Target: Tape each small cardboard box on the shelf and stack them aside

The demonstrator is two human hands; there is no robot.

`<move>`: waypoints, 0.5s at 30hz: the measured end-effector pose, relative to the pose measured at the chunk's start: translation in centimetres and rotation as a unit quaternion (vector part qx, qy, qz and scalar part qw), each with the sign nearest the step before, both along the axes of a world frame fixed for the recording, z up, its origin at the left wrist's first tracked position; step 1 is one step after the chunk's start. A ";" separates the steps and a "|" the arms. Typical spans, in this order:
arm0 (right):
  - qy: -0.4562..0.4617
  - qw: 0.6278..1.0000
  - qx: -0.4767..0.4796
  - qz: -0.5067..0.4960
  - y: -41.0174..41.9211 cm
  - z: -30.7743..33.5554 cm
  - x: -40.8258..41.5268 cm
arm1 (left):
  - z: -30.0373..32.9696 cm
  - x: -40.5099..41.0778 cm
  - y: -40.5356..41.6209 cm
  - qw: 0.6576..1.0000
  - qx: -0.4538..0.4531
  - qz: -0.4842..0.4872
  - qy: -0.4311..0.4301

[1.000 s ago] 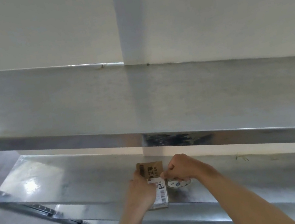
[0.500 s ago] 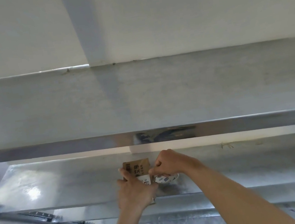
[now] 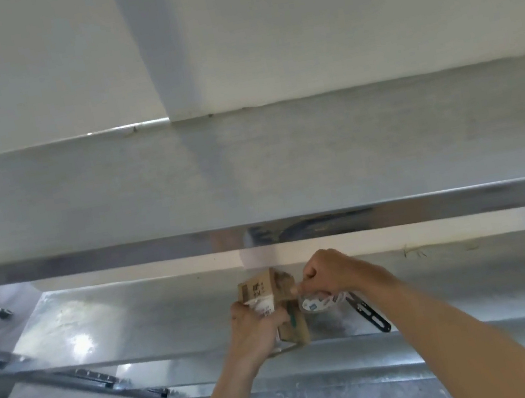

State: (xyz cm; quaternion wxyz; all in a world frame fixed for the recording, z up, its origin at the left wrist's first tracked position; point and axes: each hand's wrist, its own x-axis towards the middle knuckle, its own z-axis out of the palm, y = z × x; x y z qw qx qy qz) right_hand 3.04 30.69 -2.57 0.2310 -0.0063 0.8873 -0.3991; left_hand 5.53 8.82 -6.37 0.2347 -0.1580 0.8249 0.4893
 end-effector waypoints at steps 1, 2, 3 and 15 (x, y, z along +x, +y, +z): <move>0.001 1.000 0.007 -0.002 0.3 -0.1 0.0 | -0.4 -0.1 0.1 1.000 0.014 0.004 -0.001; 0.001 1.000 0.017 -0.003 0.8 -0.4 0.0 | -0.4 0.0 0.2 1.000 0.030 0.006 0.000; 0.004 0.999 0.032 -0.005 1.3 -0.8 0.1 | 0.1 0.1 0.5 0.999 0.053 0.014 -0.004; -0.005 0.997 0.074 -0.019 1.4 -1.7 -0.2 | -0.2 -0.1 0.4 0.966 0.228 0.078 -0.097</move>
